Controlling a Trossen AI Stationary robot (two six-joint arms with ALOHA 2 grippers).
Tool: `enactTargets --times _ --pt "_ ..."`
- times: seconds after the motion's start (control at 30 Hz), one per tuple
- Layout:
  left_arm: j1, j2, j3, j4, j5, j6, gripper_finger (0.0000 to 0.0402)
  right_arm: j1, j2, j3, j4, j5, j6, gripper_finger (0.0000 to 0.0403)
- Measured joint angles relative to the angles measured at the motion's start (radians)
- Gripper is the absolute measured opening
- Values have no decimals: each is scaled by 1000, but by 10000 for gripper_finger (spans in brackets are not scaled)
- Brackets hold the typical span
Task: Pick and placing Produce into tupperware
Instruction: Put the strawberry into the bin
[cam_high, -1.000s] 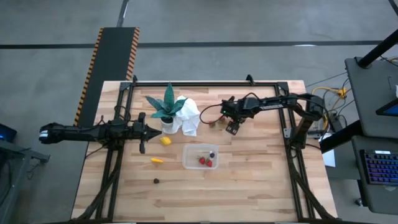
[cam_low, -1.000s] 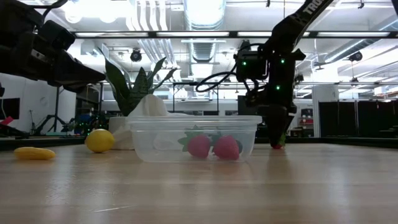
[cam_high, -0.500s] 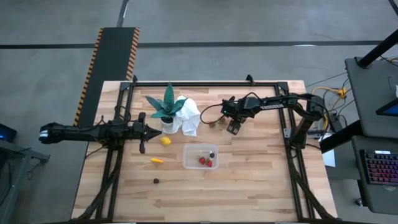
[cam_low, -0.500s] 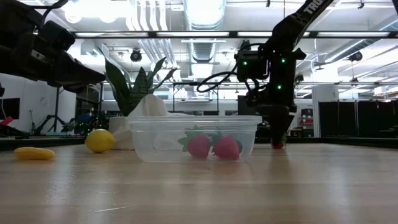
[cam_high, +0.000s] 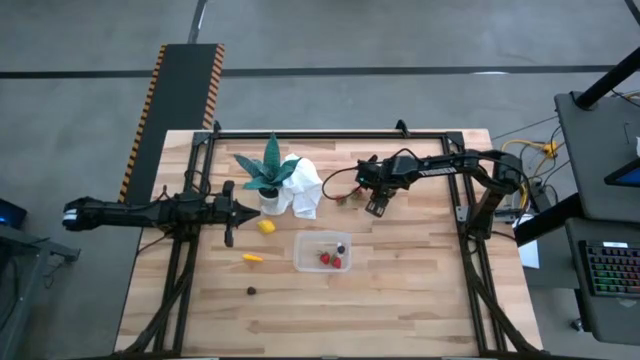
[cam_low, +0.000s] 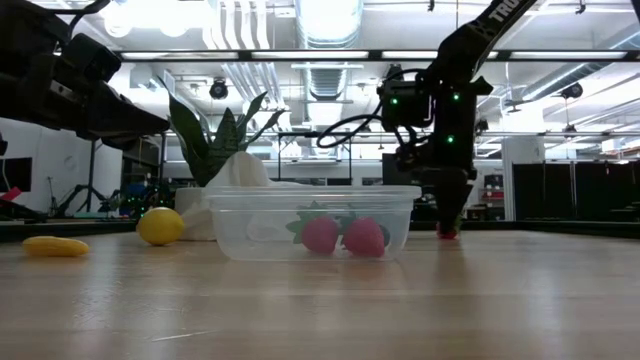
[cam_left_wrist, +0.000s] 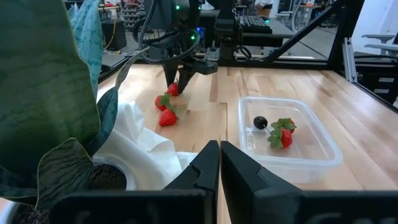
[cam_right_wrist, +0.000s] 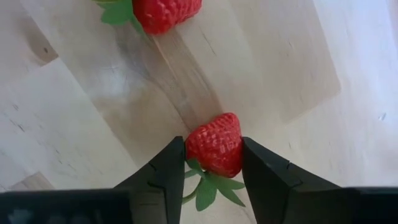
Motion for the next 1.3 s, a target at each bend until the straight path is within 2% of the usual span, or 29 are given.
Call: enactTargets --times 0.47,0.7,0.77,0.87,1.1,1.3 --pt "0 0 0 0 0 0 0 0 -10 -2 -23 -1 -21 118" --pt "0 0 0 0 0 0 0 0 -92 -2 -24 -3 -33 117" --pt "0 0 0 1 0 0 0 0 -132 0 -24 -33 -33 117" --pt "0 0 0 1 0 0 0 10 -196 1 -1 -132 -32 116" --pt "0 0 0 2 0 1 0 96 -342 1 108 -313 8 116" --pt "0 0 0 2 0 1 0 225 -390 2 294 -379 52 116"
